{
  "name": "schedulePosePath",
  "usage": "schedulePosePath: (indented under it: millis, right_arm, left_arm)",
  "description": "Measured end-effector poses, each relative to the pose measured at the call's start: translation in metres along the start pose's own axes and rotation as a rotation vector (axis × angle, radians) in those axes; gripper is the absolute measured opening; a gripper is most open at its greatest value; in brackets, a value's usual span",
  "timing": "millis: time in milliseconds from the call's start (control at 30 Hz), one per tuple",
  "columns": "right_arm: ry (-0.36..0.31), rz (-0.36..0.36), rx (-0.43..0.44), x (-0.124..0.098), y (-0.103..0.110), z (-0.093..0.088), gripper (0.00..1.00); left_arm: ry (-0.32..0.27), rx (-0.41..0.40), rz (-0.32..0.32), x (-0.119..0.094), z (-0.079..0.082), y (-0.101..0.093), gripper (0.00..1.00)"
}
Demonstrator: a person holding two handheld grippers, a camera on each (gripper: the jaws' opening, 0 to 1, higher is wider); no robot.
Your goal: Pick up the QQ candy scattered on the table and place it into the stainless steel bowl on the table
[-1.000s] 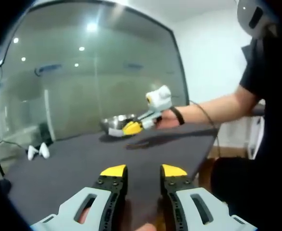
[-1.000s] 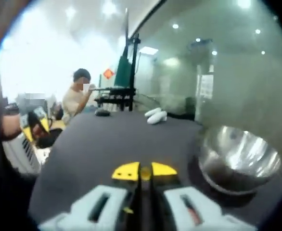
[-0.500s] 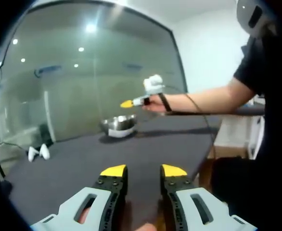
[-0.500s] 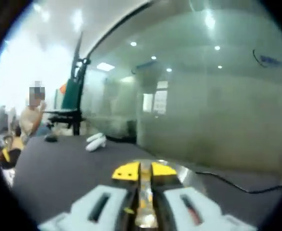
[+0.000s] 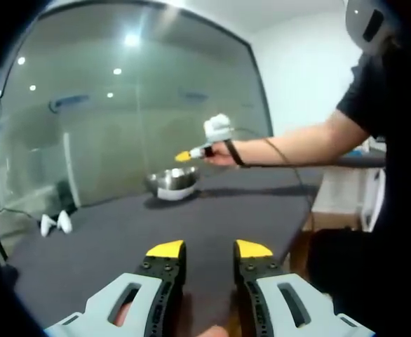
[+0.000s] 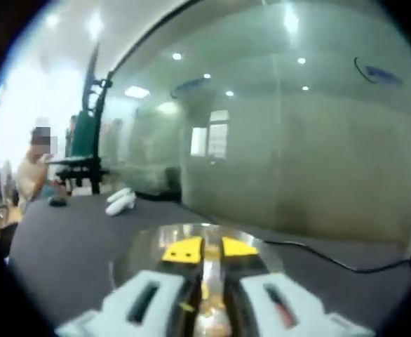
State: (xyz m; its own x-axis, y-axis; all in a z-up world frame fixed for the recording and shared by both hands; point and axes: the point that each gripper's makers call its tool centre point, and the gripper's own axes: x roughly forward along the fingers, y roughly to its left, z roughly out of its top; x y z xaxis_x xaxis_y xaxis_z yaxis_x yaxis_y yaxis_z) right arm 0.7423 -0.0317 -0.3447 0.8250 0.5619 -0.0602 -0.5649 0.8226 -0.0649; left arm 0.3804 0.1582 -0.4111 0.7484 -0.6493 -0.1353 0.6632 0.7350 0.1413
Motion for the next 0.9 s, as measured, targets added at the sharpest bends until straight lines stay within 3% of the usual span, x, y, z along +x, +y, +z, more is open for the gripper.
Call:
schedulePosePath:
  millis: [33,900]
  right_arm:
    - [-0.022,0.005,0.047,-0.002,0.002,0.002,0.14]
    - [-0.029,0.023,0.011,-0.025,0.009,0.005,0.13]
  left_arm:
    - [0.001,-0.002,0.000,0.000,0.000,0.000,0.29]
    - [0.002,0.002,-0.015,0.003,0.000,-0.007,0.29]
